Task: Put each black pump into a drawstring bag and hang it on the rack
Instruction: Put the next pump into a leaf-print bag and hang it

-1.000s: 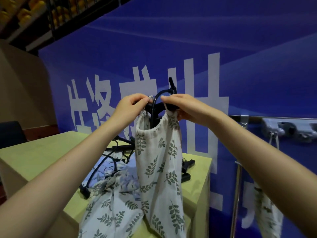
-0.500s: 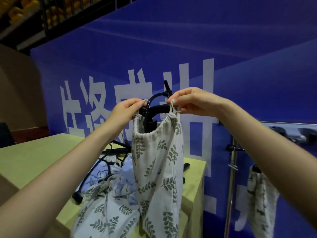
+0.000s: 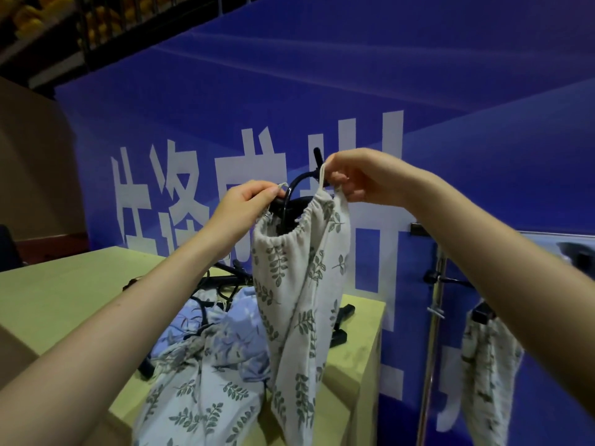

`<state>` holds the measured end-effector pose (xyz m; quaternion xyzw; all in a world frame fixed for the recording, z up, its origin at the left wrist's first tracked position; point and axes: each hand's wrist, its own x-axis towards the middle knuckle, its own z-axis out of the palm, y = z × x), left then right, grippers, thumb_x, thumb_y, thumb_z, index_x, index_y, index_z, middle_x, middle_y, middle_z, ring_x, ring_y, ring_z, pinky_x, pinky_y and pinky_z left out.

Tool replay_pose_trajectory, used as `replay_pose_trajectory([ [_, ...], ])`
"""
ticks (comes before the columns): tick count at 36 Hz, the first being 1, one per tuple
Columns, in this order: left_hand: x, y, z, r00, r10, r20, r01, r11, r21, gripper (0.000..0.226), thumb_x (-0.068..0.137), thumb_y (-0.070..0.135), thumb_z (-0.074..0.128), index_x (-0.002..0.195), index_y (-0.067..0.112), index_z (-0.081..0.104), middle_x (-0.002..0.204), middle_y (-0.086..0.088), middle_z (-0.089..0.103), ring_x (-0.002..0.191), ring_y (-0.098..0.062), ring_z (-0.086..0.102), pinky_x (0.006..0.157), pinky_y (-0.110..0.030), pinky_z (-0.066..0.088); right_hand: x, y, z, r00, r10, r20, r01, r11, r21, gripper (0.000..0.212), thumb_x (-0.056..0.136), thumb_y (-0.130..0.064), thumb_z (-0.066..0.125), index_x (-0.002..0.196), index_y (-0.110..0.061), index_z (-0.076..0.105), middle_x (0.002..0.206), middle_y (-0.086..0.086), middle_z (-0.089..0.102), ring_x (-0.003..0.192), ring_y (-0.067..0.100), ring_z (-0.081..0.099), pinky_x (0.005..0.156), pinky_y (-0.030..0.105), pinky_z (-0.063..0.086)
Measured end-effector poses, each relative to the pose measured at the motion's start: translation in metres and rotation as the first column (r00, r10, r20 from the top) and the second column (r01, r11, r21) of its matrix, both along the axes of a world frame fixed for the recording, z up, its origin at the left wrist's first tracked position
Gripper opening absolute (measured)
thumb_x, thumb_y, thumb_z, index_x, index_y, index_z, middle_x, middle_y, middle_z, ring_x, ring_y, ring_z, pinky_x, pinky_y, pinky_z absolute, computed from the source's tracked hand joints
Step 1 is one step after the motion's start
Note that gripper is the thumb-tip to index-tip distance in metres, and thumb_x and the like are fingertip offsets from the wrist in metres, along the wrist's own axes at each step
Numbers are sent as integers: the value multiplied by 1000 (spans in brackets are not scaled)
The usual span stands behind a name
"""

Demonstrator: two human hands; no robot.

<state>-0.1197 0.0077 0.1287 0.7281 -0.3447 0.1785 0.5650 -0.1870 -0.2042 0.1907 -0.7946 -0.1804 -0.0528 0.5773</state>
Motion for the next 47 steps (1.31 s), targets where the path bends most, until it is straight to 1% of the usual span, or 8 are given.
replay_pose_trajectory([
  [7,2,1,-2,999,-41,-31,40,999,-27,19,97,27,54,91,28,72,95,7,71,94,-13,64,97,-39,49,4,-8,-23,997,79,-14,-79,996,-34,17,96,-17,55,80,-11,57,66,-3,59,59,6,57,57,14,49],
  [10,0,-3,-1,998,-68,-19,67,997,-28,19,97,27,54,90,27,72,97,5,70,95,-13,63,95,-36,49,10,-4,-26,997,75,28,-74,996,-49,15,92,-19,61,78,-12,61,69,-1,61,67,11,59,72,22,46],
  [19,5,2,-2,998,-56,-39,54,998,-30,21,98,27,53,89,28,73,93,6,72,95,-15,65,98,-41,49,-4,-18,-18,988,152,10,-151,988,-15,23,94,3,46,106,-4,64,90,5,63,76,10,64,61,13,52],
  [24,7,5,-5,997,-34,-65,30,998,-54,18,96,31,56,92,28,74,100,1,74,103,-21,66,102,-47,47,-12,-19,-25,987,44,156,-15,984,-180,36,89,9,55,119,-9,64,104,6,69,100,13,67,93,24,51],
  [31,8,2,-4,997,-51,-59,48,997,-53,19,97,28,53,96,23,72,98,1,72,97,-17,66,100,-42,49,-18,-9,-30,817,-63,573,404,772,-492,29,88,-11,68,116,-18,68,101,-5,63,93,11,64,87,28,55],
  [39,11,3,-6,997,-39,-73,34,998,-58,20,97,30,54,100,22,73,102,0,73,101,-19,66,100,-43,49,-22,-13,-40,842,-98,531,357,838,-412,32,89,-10,67,119,-19,66,102,-3,65,90,5,63,80,14,50],
  [43,11,4,-6,997,-27,-76,23,998,-54,22,90,39,58,96,27,75,103,-1,73,104,-22,66,100,-48,48,-20,-19,-50,821,-94,562,382,824,-419,33,87,-9,69,115,-26,63,107,0,61,100,11,63,90,18,52],
  [47,10,4,-6,996,-15,-88,10,998,-60,26,80,48,57,90,33,76,105,-1,73,105,-24,65,100,-49,48,-18,-24,-56,749,-59,660,457,767,-451,11,86,-14,71,97,-13,71,98,-1,61,89,10,64,82,22,54],
])
